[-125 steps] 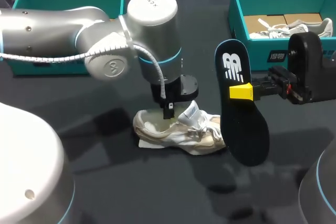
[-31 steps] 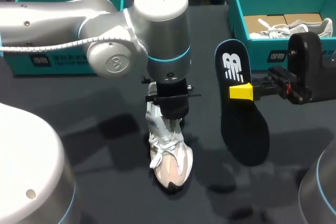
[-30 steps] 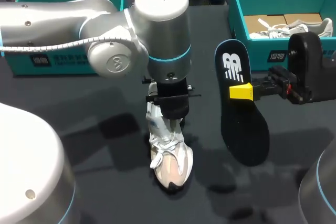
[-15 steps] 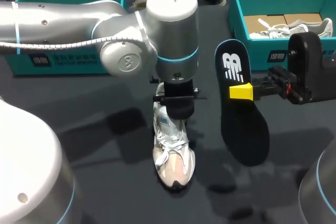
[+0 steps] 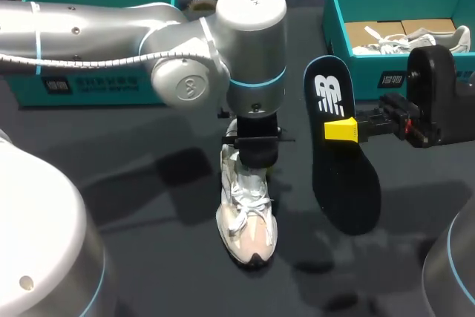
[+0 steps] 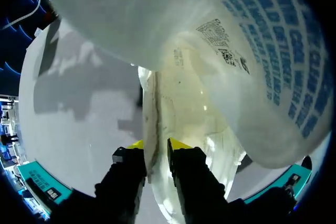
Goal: Take the shoe out of the shoebox, open the shoe tongue, remove and reinsert the insole, then place the shoe into the shoebox
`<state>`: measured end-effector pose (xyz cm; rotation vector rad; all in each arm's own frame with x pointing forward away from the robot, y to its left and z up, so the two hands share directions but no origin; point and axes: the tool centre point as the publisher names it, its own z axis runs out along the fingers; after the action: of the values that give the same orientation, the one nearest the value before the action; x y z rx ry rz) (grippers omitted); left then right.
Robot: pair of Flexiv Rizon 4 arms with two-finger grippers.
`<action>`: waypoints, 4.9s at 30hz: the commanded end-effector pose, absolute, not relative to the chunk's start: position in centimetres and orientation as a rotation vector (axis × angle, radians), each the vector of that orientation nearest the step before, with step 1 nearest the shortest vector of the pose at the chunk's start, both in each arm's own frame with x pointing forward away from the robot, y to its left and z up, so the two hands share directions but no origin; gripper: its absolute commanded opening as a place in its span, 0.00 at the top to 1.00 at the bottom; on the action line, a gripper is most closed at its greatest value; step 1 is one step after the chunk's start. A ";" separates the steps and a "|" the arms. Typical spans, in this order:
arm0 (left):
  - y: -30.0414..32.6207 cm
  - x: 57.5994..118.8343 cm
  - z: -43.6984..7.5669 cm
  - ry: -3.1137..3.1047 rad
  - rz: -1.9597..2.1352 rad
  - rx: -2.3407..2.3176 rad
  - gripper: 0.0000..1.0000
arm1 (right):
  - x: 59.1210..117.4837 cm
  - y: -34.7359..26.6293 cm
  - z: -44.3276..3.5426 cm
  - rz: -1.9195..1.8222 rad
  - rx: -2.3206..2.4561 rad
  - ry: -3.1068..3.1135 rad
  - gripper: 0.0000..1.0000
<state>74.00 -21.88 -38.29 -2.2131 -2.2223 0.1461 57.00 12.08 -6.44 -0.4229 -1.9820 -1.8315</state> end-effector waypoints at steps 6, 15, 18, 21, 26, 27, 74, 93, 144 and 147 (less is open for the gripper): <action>-21.8 74.5 -36.7 -2.279 0.158 -2.249 0.45 | 56.8 12.1 -6.4 -1.831 -0.428 -1.984 1.00; -20.8 75.9 -30.0 -2.515 0.350 -2.313 0.00 | 56.8 12.1 -6.4 -1.831 -0.428 -1.984 1.00; -20.2 76.7 -27.7 -2.594 0.481 -2.335 0.00 | 56.8 12.1 -6.4 -1.831 -0.428 -1.984 1.00; -19.6 77.8 -25.6 -2.652 0.723 -2.384 0.00 | 56.8 12.1 -6.4 -1.831 -0.428 -1.984 1.00; -19.6 77.8 -25.6 -2.652 0.723 -2.384 0.00 | 56.8 12.1 -6.4 -1.831 -0.428 -1.984 1.00; -19.6 77.8 -25.6 -2.652 0.723 -2.384 0.00 | 56.8 12.1 -6.4 -1.831 -0.428 -1.984 1.00; -22.1 79.1 -13.1 -2.536 1.825 -2.887 0.00 | 64.8 10.5 -5.8 -1.735 -0.656 -1.843 1.00; -22.4 79.7 -13.5 -2.527 1.946 -2.790 0.00 | 71.6 9.8 -8.1 -1.698 -0.931 -1.582 1.00; -24.6 78.7 -15.5 -2.371 2.237 -2.588 0.00 | 78.3 12.7 -11.1 -1.438 -1.410 -1.243 1.00; -24.6 78.7 -15.5 -2.371 2.237 -2.588 0.00 | 78.3 12.7 -11.1 -1.438 -1.410 -1.243 1.00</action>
<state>78.49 -24.52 -15.51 -2.5837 -2.3782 2.2401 78.24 12.54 -11.13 -1.4054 -1.2404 -1.4437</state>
